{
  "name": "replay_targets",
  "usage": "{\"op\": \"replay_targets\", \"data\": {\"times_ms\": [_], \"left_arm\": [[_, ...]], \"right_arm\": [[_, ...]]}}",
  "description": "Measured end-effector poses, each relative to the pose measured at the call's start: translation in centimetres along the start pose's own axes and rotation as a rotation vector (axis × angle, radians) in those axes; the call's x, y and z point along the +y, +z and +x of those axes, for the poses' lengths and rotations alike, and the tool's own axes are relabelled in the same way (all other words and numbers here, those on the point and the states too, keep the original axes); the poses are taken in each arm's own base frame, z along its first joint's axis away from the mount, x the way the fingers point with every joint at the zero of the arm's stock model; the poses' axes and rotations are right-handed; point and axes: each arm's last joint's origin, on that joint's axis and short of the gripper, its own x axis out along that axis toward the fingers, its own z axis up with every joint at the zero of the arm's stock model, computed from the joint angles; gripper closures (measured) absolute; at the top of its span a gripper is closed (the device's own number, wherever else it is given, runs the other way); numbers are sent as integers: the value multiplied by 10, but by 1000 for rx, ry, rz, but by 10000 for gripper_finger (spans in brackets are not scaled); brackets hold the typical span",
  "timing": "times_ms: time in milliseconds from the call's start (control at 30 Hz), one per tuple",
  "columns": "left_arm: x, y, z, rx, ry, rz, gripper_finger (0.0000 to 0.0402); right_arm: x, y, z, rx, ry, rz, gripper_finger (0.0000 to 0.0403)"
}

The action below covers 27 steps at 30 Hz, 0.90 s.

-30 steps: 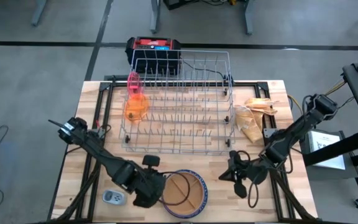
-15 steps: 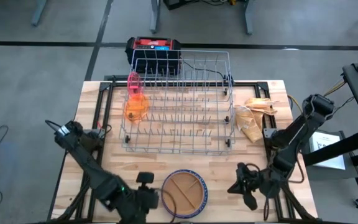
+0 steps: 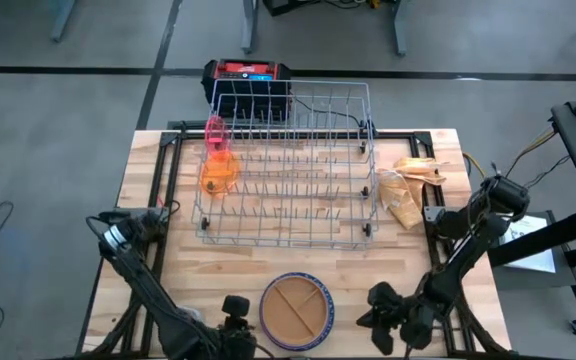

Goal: Sort dishes
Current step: Put the brown plate into the dish rack

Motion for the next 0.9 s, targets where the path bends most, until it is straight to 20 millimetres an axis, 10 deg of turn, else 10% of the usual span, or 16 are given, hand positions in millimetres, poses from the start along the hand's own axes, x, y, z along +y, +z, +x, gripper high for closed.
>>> {"op": "replay_targets", "data": {"times_ms": [900], "left_arm": [[-24,-19,61,20,221,15,325]], "right_arm": [[32,47,60,-119,-321,-56,306]]}}
